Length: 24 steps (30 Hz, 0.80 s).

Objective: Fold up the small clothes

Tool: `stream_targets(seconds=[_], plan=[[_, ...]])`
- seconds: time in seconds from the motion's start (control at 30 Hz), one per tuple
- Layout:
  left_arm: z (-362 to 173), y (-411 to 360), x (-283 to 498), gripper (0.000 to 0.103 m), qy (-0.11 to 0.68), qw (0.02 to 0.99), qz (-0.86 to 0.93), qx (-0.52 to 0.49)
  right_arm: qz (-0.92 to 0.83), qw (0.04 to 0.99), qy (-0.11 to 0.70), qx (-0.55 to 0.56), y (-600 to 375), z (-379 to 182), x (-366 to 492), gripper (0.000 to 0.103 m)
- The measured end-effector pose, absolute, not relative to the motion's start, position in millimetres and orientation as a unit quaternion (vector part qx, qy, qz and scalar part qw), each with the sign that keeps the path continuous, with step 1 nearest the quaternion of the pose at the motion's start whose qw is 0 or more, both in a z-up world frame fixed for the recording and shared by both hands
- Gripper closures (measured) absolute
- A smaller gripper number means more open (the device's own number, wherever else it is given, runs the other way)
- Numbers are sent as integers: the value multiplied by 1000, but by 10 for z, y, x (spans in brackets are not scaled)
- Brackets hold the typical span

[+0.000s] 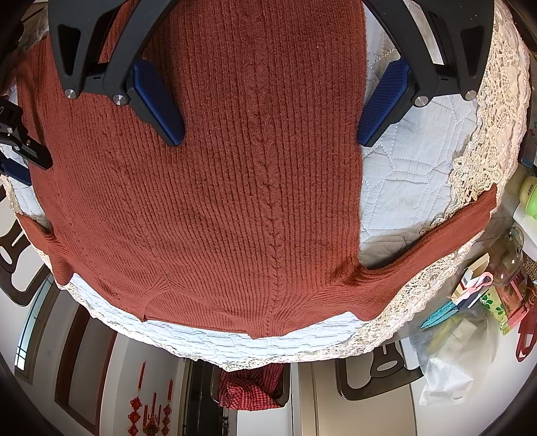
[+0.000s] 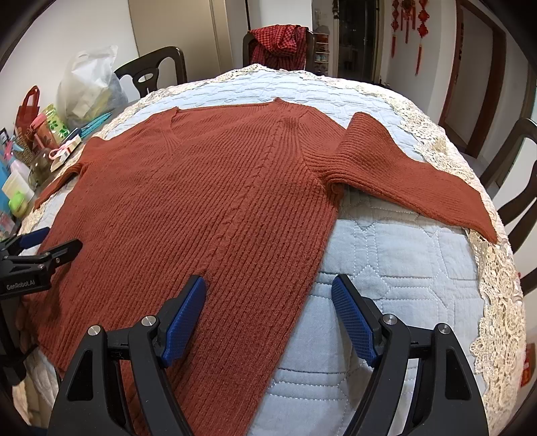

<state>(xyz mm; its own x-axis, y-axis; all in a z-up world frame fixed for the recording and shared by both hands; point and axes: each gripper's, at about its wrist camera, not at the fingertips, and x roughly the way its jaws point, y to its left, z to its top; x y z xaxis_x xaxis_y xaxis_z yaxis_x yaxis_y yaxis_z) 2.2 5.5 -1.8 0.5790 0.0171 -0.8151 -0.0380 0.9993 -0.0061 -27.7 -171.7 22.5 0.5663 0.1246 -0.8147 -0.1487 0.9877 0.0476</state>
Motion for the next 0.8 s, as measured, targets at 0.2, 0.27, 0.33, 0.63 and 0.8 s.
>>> stream_targets(seconds=[0.2,0.27,0.33,0.63,0.8], plan=[[-18,49,18,0,456,890,17,-11,79,888,452,-15,-1721,221,-298,25],[-16,49,20,0,457,889,17,-11,78,888,453,-16,-1713,222,-303,25],[-16,47,16,0,456,890,17,-12,76,888,453,-16,-1714,224,-304,25],[-13,41,-3,0,451,892,16,-10,73,888,453,-16,-1712,224,-305,25],[-12,37,1,0,451,892,16,-10,72,888,453,-16,-1722,225,-305,25]])
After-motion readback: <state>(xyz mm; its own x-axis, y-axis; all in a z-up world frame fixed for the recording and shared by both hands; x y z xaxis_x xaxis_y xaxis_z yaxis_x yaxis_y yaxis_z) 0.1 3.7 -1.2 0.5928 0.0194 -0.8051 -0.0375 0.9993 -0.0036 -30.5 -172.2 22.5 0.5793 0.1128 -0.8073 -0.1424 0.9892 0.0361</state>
